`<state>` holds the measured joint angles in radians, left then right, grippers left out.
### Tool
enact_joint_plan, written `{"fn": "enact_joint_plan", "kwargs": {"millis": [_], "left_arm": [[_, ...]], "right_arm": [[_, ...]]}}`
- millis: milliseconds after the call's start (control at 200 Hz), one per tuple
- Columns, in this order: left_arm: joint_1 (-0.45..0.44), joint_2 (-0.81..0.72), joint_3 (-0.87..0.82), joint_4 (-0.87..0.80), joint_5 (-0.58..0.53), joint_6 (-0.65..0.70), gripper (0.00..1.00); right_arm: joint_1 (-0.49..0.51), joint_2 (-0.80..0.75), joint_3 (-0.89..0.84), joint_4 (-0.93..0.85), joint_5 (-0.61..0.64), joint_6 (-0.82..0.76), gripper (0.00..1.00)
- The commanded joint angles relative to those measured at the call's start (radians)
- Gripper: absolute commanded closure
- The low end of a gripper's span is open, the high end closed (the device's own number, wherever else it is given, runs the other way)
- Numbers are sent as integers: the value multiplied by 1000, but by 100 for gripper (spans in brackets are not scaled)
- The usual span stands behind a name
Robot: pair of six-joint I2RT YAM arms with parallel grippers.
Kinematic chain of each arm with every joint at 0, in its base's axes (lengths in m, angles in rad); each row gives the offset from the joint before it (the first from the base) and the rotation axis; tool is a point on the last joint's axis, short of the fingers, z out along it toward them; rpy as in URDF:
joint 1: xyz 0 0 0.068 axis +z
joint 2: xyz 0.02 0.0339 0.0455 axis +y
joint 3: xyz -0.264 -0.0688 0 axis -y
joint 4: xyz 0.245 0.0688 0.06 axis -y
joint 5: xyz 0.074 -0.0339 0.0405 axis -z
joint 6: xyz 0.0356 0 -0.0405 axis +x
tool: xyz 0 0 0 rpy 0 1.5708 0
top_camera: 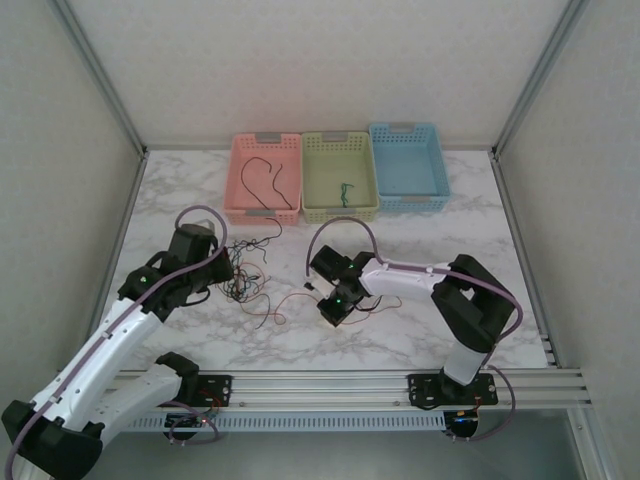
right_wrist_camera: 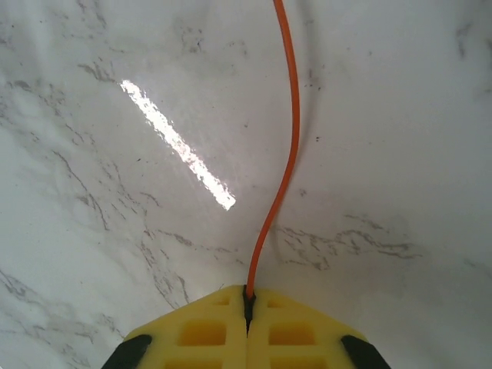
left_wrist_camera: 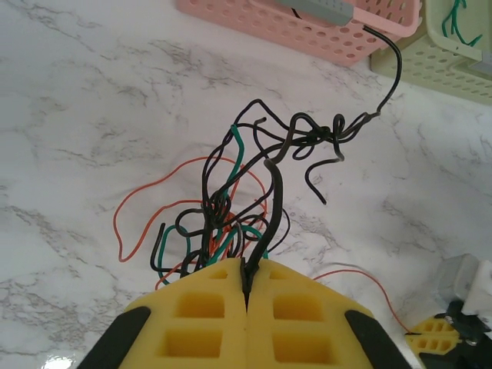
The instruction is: Untangle the cables
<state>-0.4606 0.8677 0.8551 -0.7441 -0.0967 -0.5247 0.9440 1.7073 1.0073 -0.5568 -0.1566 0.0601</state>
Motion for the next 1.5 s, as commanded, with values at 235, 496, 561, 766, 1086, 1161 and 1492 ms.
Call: {"fn": "enact_joint_plan", "kwargs": {"millis": [235,496,561,766,1086,1161,1492], "left_arm": [[16,-97,111,-173,-152,1,100],[19,-167,170,-272,-243,23,100],[20,-182,179,-284,-259,25,100],[20,-197,202,-307,-298,21,100],[20,-232,237,-353,-416,-7,100],[20,-241,259,-373,-468,-6,100],[20,-272,407,-446,-702,91,100]], "right_arm": [[-317,-384,-136,146,100,200,100],[-667,-577,-266,169,117,348,100],[-726,-606,-302,187,105,374,100],[-863,-662,-381,204,106,434,100],[-1008,-691,-427,201,134,457,100],[-1025,-690,-432,202,152,469,100],[-1112,-695,-463,209,196,531,100]]}}
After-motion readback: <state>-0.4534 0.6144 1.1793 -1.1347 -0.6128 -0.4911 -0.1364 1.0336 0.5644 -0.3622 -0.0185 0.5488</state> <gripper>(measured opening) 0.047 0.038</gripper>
